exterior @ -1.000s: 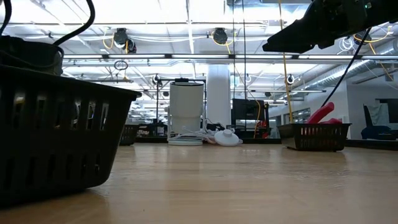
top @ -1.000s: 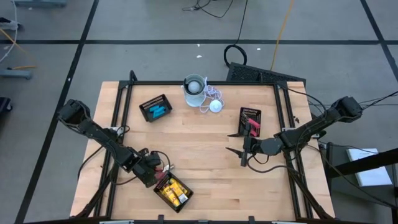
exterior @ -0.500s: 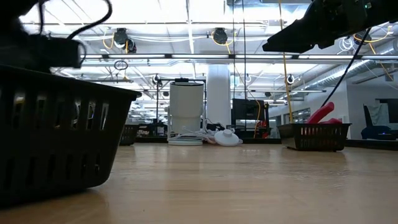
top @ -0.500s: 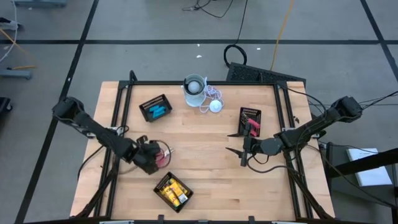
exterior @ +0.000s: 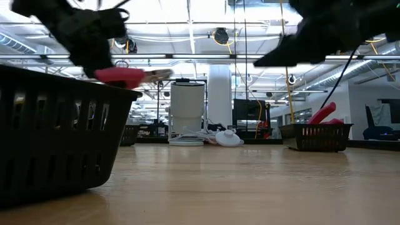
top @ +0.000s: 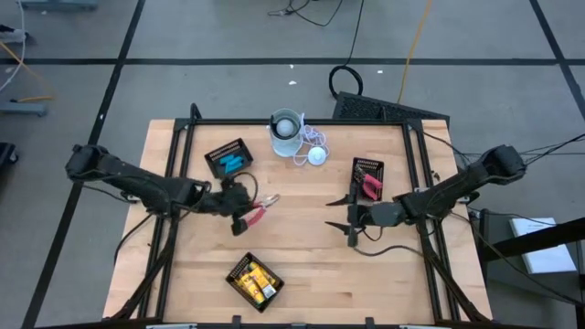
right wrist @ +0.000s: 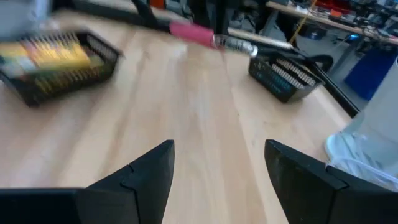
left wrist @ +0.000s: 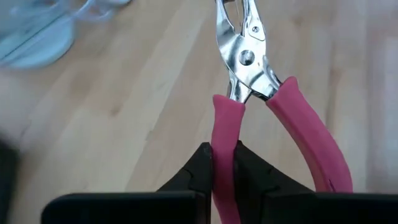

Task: Pick & Place School Supplies
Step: Put the pink puncher into the right black bin

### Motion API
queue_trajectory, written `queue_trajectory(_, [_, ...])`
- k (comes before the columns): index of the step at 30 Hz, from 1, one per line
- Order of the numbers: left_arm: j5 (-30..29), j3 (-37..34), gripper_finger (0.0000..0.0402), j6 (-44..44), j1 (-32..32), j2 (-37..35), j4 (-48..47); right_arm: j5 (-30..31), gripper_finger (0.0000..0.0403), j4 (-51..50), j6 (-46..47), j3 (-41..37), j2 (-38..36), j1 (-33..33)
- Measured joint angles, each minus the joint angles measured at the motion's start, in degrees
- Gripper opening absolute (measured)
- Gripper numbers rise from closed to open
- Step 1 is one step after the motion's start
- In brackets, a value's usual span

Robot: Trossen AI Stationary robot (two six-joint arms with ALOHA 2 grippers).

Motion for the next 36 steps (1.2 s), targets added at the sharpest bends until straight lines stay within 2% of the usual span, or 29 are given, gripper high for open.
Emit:
queue_trajectory(8, [9.33, 6.19, 0.0033, 10.25, 7.88, 11.83, 7.48, 0.14, 0.0242, 11.31, -7.7, -0.02, 10.32, -3.61])
queue_trajectory(17, [16.13, 18.34, 0.0033, 17.56, 10.46, 25.26, 6.84, 0.43, 0.0242, 12.84, -11.74, 0.75, 13.06, -6.21])
queue_trajectory(25, [17.88, 26.28, 0.0033, 21.63, 10.52, 30.06, 3.34, 0.49, 0.0242, 12.42, -14.09, 1.09, 13.06, -7.17])
queue_trajectory(32, [19.36, 28.03, 0.0033, 23.12, 11.66, 30.97, 3.43, 0.51, 0.0241, 12.6, -15.76, 1.07, 13.06, -7.17])
queue_trajectory(36, [19.52, 28.18, 0.0033, 23.23, 11.92, 30.89, 4.26, 0.35, 0.0226, 13.26, -17.05, 1.05, 13.06, -7.17])
